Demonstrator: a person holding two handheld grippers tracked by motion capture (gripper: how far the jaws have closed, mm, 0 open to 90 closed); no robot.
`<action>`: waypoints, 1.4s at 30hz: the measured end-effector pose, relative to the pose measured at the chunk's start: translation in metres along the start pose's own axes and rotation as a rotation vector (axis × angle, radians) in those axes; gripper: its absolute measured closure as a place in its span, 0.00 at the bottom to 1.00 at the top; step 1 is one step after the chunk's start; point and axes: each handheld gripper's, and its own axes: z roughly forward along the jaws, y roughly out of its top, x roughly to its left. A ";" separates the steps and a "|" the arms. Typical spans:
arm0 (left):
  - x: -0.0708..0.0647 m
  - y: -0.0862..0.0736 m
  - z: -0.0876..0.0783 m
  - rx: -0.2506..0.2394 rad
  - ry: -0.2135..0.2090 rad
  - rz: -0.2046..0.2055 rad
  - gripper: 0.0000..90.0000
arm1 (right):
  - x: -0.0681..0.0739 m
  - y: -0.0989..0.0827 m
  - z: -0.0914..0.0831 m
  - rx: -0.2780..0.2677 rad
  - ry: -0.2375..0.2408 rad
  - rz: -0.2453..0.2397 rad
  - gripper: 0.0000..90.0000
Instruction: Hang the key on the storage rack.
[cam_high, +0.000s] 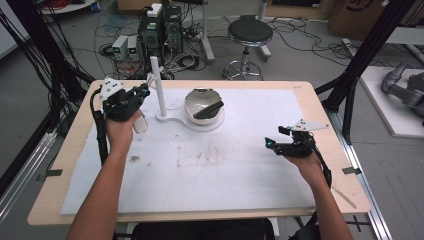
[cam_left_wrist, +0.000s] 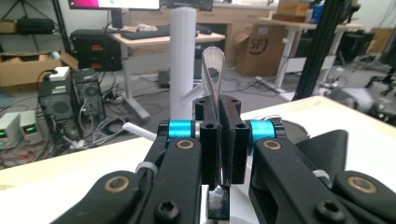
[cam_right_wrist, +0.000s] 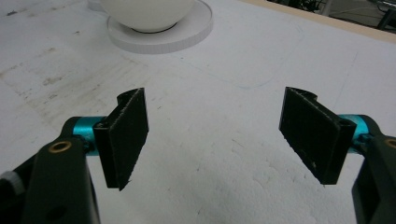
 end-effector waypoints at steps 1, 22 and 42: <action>0.000 -0.001 0.001 -0.002 0.002 0.003 0.96 | 0.000 0.000 0.000 0.000 0.000 0.000 0.27; -0.005 -0.001 0.011 0.028 0.067 0.068 0.96 | 0.000 0.000 -0.001 0.002 0.003 0.004 0.27; -0.006 -0.006 0.025 0.062 0.097 0.079 1.00 | -0.001 -0.001 -0.001 0.000 0.004 0.005 0.27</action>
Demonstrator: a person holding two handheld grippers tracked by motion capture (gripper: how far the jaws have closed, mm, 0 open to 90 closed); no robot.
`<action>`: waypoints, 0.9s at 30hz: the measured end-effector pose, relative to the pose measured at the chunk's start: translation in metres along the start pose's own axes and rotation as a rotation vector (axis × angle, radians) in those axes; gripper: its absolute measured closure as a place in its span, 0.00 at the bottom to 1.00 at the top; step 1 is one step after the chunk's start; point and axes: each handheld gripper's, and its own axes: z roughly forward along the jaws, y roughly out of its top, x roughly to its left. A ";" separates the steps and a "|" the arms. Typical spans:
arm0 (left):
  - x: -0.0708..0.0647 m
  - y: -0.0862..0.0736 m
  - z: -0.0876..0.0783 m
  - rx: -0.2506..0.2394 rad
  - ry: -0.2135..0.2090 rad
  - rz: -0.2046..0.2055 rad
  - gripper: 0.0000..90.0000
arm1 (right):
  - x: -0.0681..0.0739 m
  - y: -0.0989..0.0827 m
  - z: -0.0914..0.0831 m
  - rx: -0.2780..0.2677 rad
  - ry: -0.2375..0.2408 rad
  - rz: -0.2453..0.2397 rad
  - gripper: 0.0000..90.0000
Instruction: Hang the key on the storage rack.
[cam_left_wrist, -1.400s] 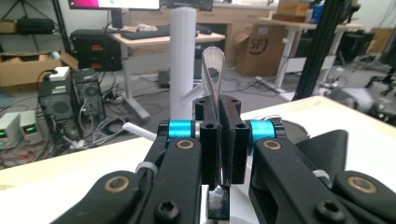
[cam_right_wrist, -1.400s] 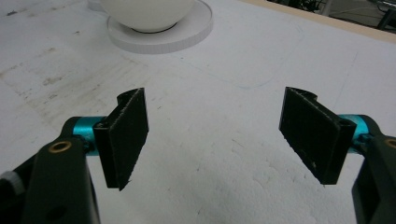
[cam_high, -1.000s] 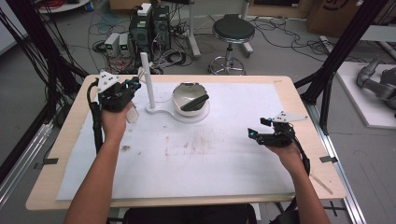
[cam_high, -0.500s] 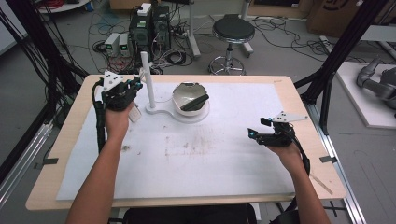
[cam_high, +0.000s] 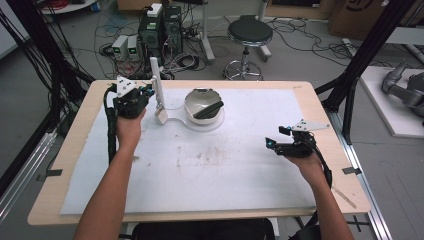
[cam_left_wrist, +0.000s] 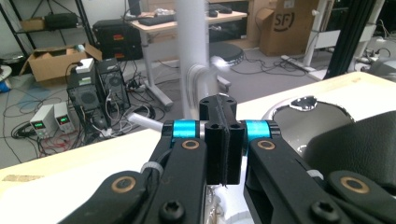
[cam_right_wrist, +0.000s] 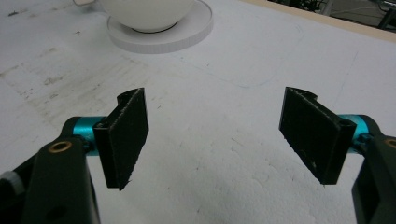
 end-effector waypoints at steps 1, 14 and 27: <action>0.001 0.000 0.000 0.003 0.004 0.004 1.00 | 0.000 0.000 0.000 0.001 -0.001 -0.001 0.27; 0.004 -0.012 -0.012 -0.033 -0.057 -0.060 0.96 | 0.000 0.000 -0.001 -0.003 -0.004 -0.001 0.27; 0.004 -0.055 -0.037 -0.023 -0.146 -0.108 0.30 | 0.002 0.000 -0.001 0.003 -0.035 -0.017 0.27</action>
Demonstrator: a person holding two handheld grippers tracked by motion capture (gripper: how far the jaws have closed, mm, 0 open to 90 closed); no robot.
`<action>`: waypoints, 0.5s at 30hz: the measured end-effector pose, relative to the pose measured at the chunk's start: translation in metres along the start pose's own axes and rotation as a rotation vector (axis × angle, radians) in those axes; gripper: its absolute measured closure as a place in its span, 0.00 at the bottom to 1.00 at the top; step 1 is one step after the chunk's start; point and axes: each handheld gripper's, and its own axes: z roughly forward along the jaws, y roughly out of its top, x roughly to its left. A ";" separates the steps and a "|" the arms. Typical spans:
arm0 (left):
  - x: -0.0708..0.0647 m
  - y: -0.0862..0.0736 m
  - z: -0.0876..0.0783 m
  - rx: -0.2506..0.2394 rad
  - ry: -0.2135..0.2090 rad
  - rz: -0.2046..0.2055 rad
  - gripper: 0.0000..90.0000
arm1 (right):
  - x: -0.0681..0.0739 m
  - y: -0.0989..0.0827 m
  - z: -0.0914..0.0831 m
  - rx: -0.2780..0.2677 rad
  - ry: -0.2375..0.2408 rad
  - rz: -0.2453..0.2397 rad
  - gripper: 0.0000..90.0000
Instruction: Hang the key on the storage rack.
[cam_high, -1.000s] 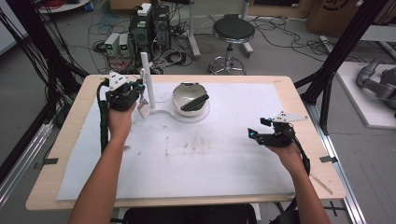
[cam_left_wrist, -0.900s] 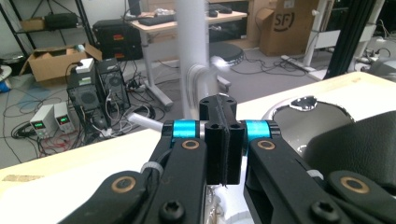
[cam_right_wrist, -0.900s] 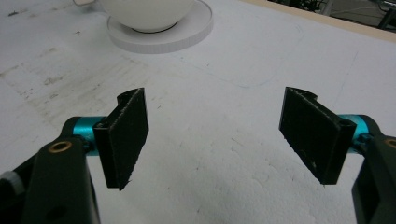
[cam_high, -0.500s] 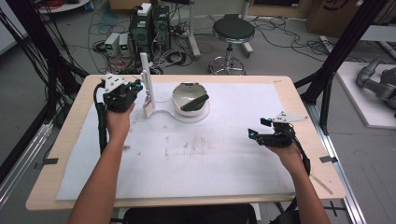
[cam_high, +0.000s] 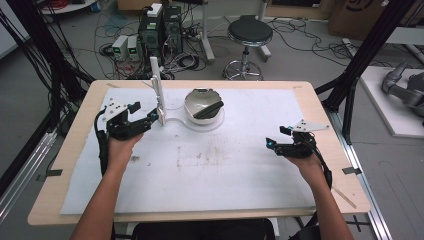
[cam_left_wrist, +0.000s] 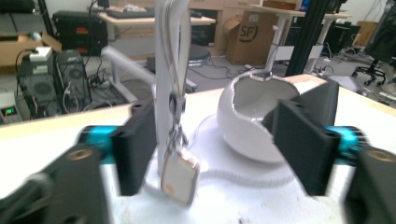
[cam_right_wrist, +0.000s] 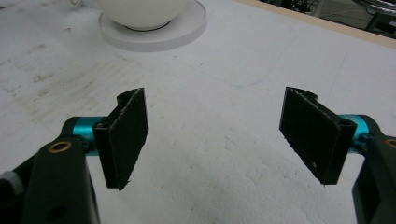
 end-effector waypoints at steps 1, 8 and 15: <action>0.000 -0.004 -0.002 0.009 -0.009 0.003 0.29 | 0.000 0.000 0.000 0.000 -0.004 -0.002 0.27; 0.000 -0.026 -0.012 0.042 -0.019 0.038 0.22 | 0.003 -0.001 0.002 0.016 -0.041 -0.020 0.25; 0.000 -0.032 -0.015 0.058 -0.040 0.063 0.22 | 0.004 -0.003 -0.002 -0.039 -0.058 -0.026 0.24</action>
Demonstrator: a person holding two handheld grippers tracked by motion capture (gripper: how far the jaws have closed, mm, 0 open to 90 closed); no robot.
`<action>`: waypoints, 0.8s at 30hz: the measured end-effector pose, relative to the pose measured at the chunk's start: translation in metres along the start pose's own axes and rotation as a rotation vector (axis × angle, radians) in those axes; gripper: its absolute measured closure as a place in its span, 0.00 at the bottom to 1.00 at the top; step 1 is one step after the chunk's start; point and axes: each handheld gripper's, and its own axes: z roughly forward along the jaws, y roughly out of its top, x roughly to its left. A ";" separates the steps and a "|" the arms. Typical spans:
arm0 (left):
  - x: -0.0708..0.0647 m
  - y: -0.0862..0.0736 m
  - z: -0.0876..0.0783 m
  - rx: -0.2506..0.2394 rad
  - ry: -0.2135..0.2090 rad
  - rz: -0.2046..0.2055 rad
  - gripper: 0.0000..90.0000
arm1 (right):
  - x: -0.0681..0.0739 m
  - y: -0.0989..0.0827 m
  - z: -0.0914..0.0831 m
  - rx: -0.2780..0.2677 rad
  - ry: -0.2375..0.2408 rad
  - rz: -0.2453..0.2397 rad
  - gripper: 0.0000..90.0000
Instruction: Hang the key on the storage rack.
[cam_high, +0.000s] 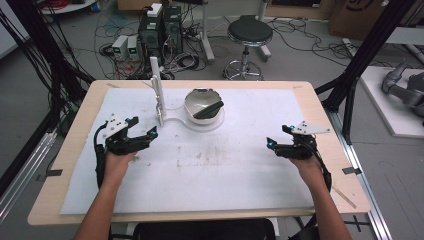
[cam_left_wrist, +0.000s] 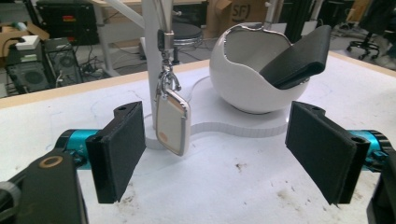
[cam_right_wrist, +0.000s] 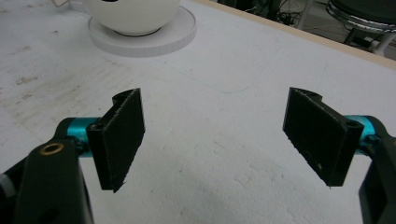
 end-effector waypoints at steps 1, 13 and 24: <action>0.000 0.000 0.000 0.001 0.004 0.001 0.22 | 0.001 0.000 0.000 -0.001 -0.001 0.001 0.24; 0.000 -0.001 -0.002 0.002 0.012 -0.003 0.23 | 0.000 -0.006 0.002 0.035 -0.001 0.021 0.24; -0.004 -0.005 0.000 0.008 -0.004 0.003 0.23 | 0.003 -0.005 0.003 0.044 0.007 0.016 0.24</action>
